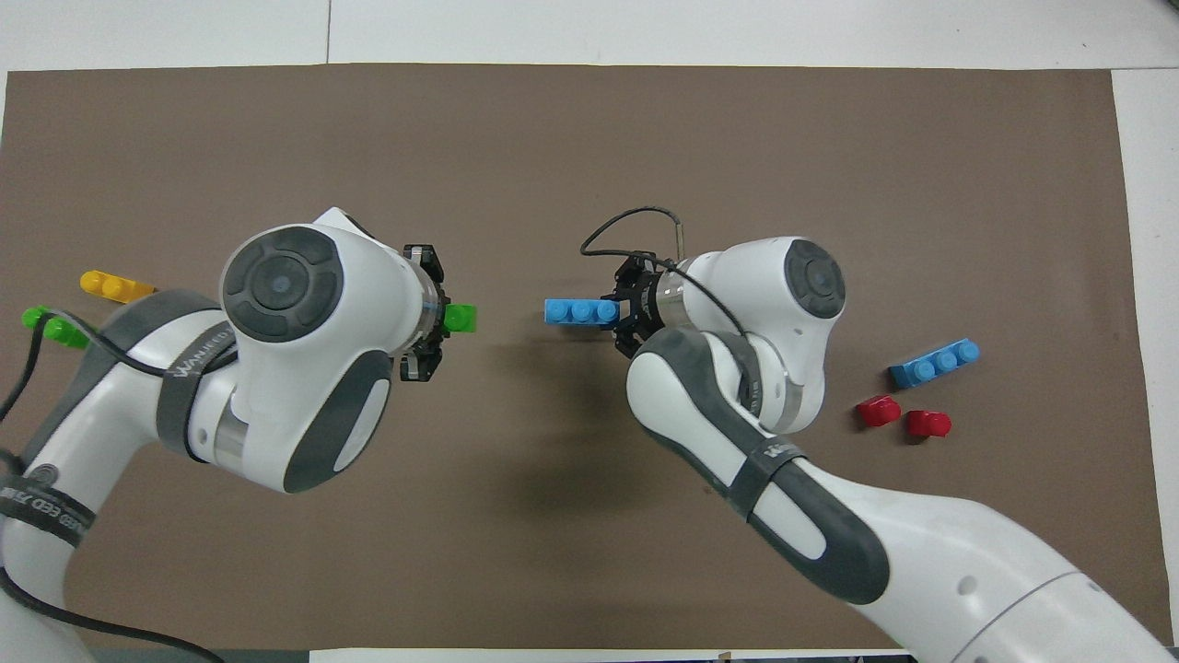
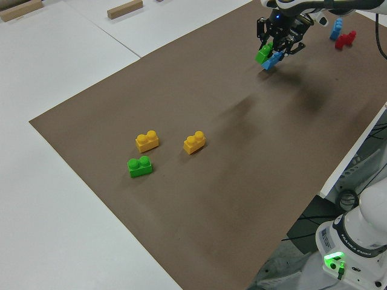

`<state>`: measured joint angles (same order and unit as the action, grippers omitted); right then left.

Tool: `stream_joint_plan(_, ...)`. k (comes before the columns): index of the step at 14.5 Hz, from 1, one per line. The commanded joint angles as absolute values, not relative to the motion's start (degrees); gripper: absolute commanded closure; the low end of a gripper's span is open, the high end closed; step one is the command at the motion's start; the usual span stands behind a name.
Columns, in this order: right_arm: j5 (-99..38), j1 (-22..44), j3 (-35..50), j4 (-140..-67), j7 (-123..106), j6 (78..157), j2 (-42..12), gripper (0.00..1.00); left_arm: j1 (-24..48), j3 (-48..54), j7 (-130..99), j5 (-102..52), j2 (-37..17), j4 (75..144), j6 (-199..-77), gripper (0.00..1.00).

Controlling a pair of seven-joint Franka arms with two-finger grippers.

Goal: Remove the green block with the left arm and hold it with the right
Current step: 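Pull the green brick away with the left gripper while the right gripper pulls blue, then lower the green brick with the left gripper while the right gripper lowers blue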

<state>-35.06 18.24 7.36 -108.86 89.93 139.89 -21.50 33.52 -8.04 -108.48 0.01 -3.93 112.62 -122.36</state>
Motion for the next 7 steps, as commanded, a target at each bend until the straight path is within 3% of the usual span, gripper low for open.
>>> stream_joint_plan(1, -35.6, 9.5, 7.8, -107.3, 81.8, 130.4, -16.5, 1.0, 26.5, -7.5, -96.8, 0.2, -3.8, 112.9, -121.4, 1.0)
stream_joint_plan(5, -35.2, -2.3, 7.6, -108.3, 68.5, 121.0, -14.5, 1.0, 18.9, -7.4, -84.8, -0.6, -3.9, 113.8, -122.4, 1.0)
stream_joint_plan(7, -33.6, -8.7, 7.6, -112.2, 62.5, 118.7, -12.9, 1.0, 14.9, -7.5, -77.7, -2.4, -4.1, 113.9, -123.0, 1.0)
